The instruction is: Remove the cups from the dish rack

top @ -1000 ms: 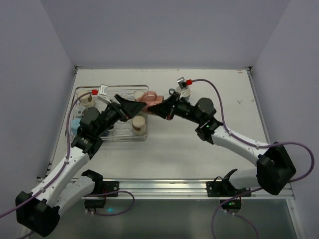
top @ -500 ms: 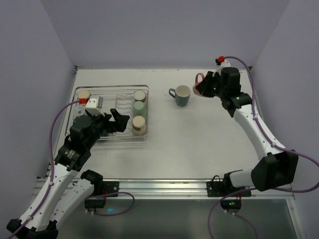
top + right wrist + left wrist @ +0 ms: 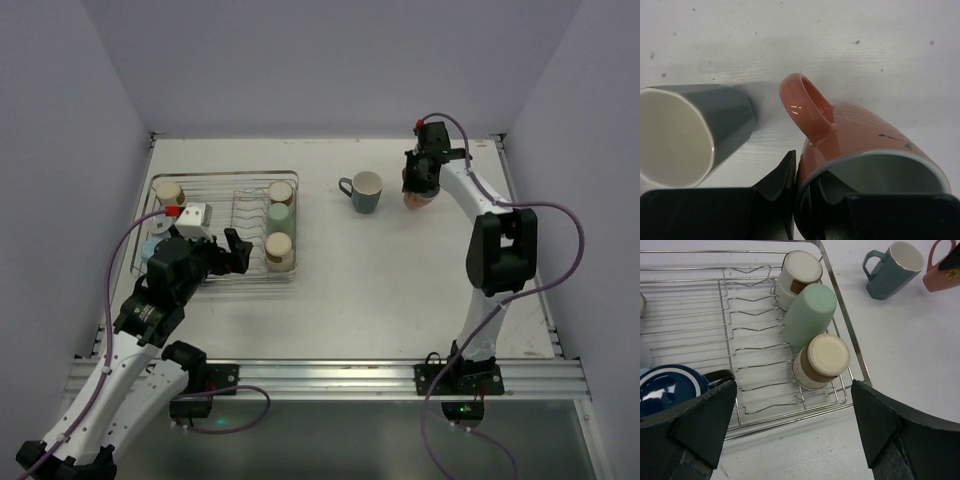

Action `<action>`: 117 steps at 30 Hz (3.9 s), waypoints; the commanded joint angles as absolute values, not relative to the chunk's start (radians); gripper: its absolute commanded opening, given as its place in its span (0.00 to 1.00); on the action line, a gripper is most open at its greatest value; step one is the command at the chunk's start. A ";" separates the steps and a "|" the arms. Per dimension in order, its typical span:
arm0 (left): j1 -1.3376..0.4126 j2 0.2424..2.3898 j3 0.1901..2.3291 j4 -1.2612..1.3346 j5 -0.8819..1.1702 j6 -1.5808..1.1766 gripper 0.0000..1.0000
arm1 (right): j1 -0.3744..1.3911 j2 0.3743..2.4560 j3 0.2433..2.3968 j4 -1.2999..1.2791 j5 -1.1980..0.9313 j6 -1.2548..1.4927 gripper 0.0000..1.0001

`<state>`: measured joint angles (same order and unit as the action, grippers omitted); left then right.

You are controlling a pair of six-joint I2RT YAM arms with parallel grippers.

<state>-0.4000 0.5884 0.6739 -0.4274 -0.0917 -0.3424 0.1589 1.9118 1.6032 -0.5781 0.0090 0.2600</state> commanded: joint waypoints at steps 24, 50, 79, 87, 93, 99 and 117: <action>-0.388 0.702 0.733 -0.537 -0.423 -0.419 1.00 | 0.166 1.764 1.594 -0.497 -0.127 0.293 0.68; -0.101 0.885 0.684 -0.516 -0.374 -0.623 1.00 | 0.256 1.335 1.163 -0.146 -0.448 0.370 0.88; -0.100 1.054 0.618 -0.333 -0.532 -0.861 1.00 | 0.377 1.374 1.184 -0.153 -0.525 0.299 0.94; -0.100 1.060 0.569 -0.304 -0.511 -0.853 0.96 | 0.376 1.359 1.183 -0.161 -0.528 0.296 0.97; -0.101 0.993 0.587 -0.299 -0.453 -0.813 0.54 | 0.376 1.306 1.163 -0.137 -0.575 0.324 0.99; -0.100 0.920 0.655 -0.299 -0.382 -0.767 0.11 | 0.380 1.206 1.103 -0.039 -0.647 0.406 0.99; -0.100 0.908 0.830 -0.281 -0.333 -0.716 0.00 | 0.620 1.235 1.051 0.293 -0.572 0.686 0.99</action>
<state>-0.1047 0.9436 0.7448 -0.3832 -0.3397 -0.7280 0.5678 1.2030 1.0512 0.1619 -0.6201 0.6022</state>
